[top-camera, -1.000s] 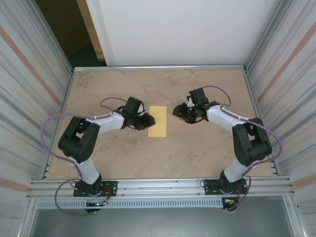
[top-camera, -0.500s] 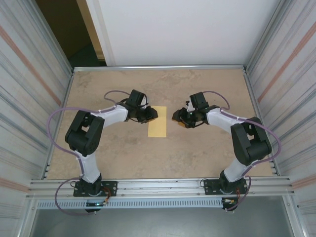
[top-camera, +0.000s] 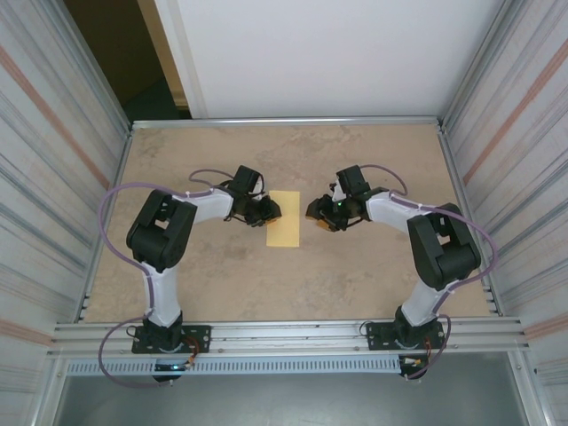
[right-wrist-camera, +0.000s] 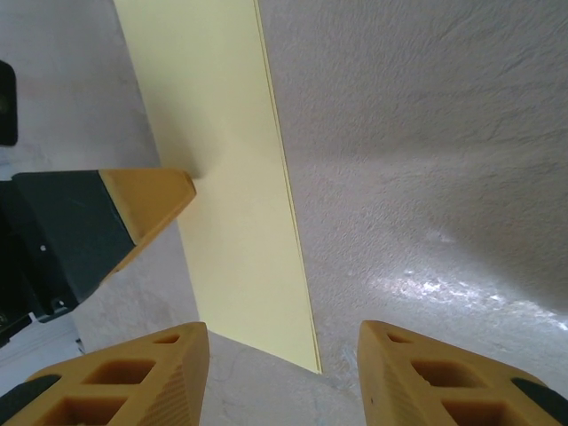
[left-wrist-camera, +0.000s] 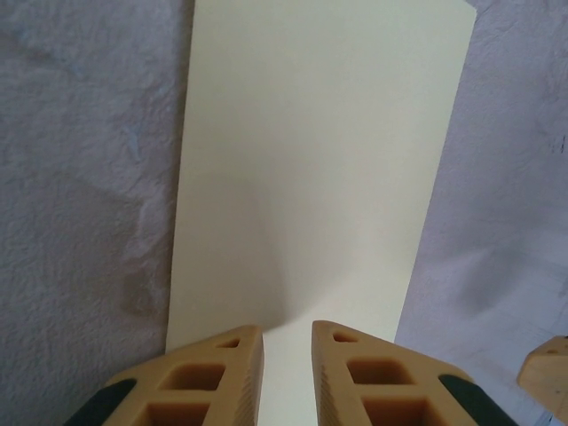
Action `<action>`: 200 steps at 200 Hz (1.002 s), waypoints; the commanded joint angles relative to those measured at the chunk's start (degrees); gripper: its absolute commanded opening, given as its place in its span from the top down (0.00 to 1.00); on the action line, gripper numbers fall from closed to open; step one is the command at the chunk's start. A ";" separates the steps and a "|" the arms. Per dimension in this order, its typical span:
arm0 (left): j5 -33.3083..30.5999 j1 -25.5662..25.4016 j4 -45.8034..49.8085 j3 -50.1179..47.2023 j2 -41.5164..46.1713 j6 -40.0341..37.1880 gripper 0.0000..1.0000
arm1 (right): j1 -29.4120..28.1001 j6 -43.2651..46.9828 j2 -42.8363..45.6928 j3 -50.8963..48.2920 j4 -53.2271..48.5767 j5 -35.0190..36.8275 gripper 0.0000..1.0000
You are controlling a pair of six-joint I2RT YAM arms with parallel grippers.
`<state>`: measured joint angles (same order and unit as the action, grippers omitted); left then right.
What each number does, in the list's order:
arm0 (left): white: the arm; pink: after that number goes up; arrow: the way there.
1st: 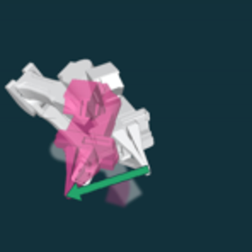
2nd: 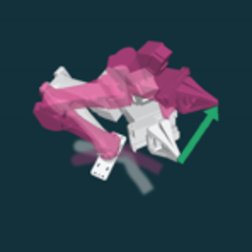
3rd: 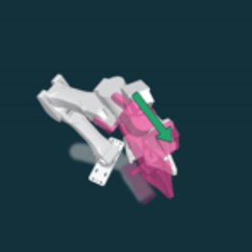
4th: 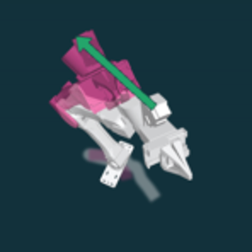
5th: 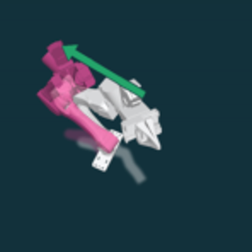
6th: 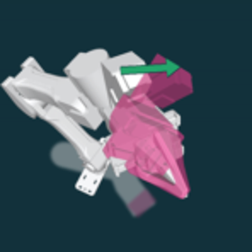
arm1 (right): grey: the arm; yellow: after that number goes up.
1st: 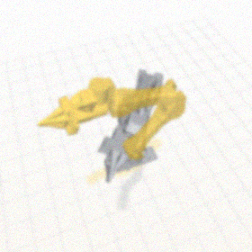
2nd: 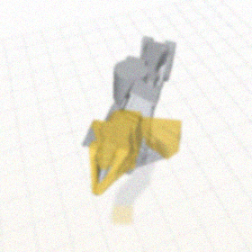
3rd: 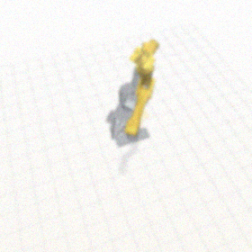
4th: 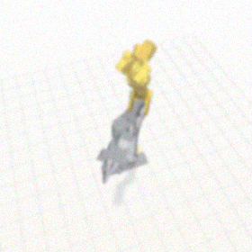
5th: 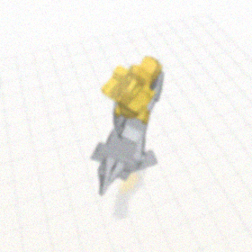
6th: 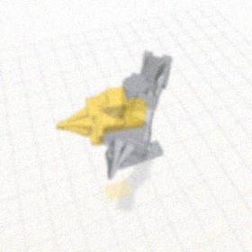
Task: Fold a paper plane with a square sheet of paper (pick it up from the middle)
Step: Fold the triangle a second time at the center of the table.
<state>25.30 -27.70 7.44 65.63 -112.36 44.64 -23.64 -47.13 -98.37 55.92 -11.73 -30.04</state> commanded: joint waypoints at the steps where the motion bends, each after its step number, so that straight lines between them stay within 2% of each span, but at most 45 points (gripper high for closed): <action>1: -3.34 0.29 4.26 -2.18 -1.74 3.29 0.78 | -1.55 -2.30 -0.86 -0.53 0.37 -0.81 0.52; 41: -5.00 -0.42 3.01 -4.84 -0.61 10.02 0.77 | -3.25 -3.32 -2.18 -1.12 -0.90 -3.97 0.53; 71: -8.30 -1.41 3.98 -5.41 0.71 12.09 0.77 | -4.44 -3.19 -2.43 -1.82 -2.64 -5.04 0.55; 200: -7.72 -1.53 2.73 -6.58 -0.50 12.03 0.77 | -5.63 -0.24 -6.80 0.48 -3.64 -6.83 0.64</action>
<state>21.12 -28.99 2.44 61.56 -110.45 56.86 -28.62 -48.86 -103.94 54.65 -14.15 -35.92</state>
